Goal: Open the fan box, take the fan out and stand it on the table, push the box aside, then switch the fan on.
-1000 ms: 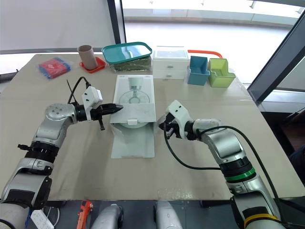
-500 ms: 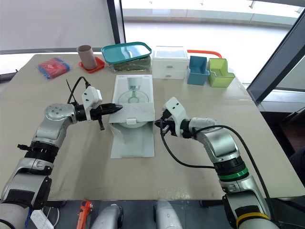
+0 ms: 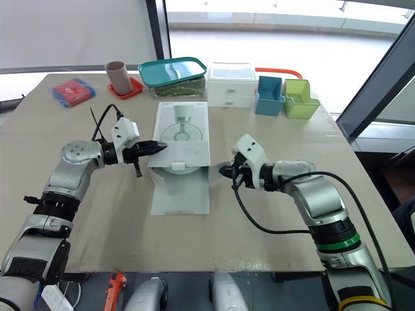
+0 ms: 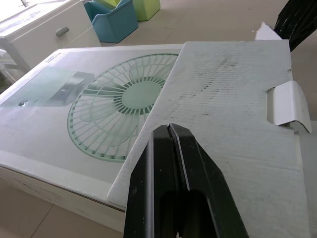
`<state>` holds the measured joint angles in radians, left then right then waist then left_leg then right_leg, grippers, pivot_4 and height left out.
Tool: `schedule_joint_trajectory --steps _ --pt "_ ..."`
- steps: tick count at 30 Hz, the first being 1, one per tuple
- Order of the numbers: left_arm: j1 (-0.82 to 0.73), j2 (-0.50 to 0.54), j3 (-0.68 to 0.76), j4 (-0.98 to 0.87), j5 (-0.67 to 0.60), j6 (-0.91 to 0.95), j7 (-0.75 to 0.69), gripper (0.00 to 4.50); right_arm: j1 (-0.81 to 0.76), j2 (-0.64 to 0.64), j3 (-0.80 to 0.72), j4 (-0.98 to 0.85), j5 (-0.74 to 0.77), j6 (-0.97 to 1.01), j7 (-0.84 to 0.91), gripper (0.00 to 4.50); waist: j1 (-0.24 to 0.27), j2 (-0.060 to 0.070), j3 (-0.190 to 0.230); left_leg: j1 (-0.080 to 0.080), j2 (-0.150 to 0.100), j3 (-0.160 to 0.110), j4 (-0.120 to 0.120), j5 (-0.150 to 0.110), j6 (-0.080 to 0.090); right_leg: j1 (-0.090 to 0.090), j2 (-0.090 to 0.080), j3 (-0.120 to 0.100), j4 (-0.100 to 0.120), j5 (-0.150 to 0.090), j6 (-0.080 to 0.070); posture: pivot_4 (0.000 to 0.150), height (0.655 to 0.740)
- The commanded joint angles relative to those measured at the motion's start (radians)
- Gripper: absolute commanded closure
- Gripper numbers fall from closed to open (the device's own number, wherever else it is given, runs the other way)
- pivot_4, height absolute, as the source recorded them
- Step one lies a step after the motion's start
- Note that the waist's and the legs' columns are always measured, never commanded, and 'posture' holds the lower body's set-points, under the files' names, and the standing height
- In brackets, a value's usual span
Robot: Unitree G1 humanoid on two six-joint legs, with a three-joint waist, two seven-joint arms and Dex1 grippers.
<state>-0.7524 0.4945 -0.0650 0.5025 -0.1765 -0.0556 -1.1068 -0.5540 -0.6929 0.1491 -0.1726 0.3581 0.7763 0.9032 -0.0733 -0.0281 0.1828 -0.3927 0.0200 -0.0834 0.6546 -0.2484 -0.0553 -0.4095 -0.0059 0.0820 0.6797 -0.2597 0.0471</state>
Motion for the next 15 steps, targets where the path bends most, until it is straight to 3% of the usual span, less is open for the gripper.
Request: schedule_joint_trajectory --steps 1,6,15 --pt "-0.005 0.012 -0.002 0.018 0.012 -0.007 -0.008 4.5 -0.004 -0.029 -0.051 -0.062 0.045 -0.044 0.066 4.47 -0.001 0.0 0.0 0.0 0.0 0.0 0.0 0.0 0.0 0.0 0.0 0.0 0.0 0.0 0.0 0.15 0.74" --pt "-0.003 0.012 -0.004 0.017 0.013 -0.012 -0.007 4.5 -0.072 0.04 -0.122 -0.04 0.129 -0.023 0.033 4.47 -0.002 0.0 0.0 0.001 0.0 0.0 0.0 0.0 0.0 0.001 0.0 0.0 0.0 0.0 0.0 0.15 0.74" --pt "-0.003 0.016 -0.001 0.011 0.012 -0.012 -0.003 4.5 -0.156 0.177 -0.064 0.065 0.049 -0.048 -0.109 4.47 -0.001 0.0 0.0 0.001 0.0 0.0 0.0 0.0 0.0 0.001 0.0 0.0 0.0 0.0 0.0 0.15 0.74"
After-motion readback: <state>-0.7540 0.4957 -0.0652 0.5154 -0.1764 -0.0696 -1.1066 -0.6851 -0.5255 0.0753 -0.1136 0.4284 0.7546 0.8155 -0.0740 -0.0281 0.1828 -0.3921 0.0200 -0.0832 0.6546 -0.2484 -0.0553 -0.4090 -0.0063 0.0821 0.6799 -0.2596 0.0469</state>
